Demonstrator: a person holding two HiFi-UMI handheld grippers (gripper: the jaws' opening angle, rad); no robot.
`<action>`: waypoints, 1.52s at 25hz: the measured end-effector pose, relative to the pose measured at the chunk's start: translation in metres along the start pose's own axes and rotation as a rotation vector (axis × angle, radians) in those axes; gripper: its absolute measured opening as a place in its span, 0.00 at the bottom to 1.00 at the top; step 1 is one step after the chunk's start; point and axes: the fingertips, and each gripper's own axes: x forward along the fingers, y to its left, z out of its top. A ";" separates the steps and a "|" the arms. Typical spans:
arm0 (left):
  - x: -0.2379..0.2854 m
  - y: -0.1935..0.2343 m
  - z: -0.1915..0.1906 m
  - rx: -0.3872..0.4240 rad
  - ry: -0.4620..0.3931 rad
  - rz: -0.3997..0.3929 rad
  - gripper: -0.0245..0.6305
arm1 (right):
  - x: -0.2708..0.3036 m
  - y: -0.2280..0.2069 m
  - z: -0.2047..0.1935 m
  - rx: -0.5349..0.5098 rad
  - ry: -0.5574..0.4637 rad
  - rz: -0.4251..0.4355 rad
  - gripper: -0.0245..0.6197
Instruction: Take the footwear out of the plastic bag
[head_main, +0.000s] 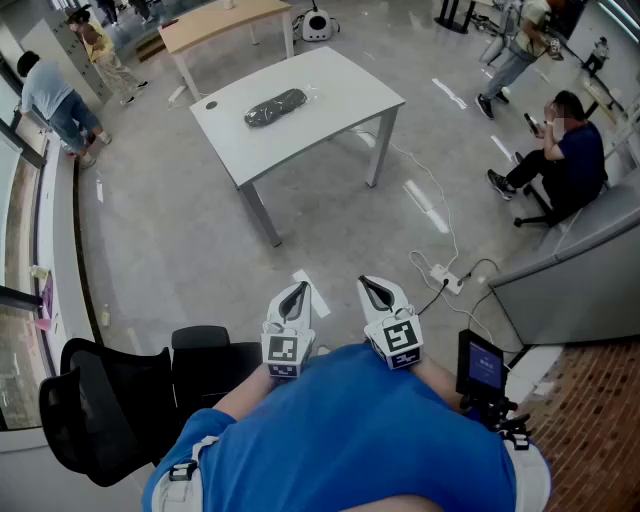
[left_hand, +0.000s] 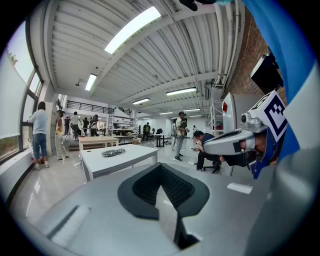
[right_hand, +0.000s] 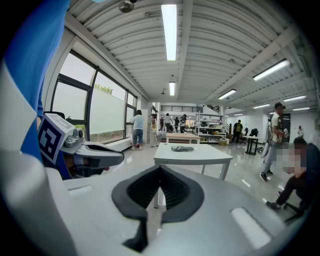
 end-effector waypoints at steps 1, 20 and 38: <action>0.000 0.000 0.001 -0.001 0.000 -0.001 0.05 | 0.000 0.000 0.000 0.003 0.002 -0.001 0.04; 0.073 -0.024 0.013 0.017 0.010 0.043 0.05 | 0.021 -0.081 -0.006 0.015 -0.029 0.034 0.04; 0.228 -0.078 0.060 0.019 0.008 0.219 0.05 | 0.067 -0.249 0.000 -0.039 -0.053 0.235 0.04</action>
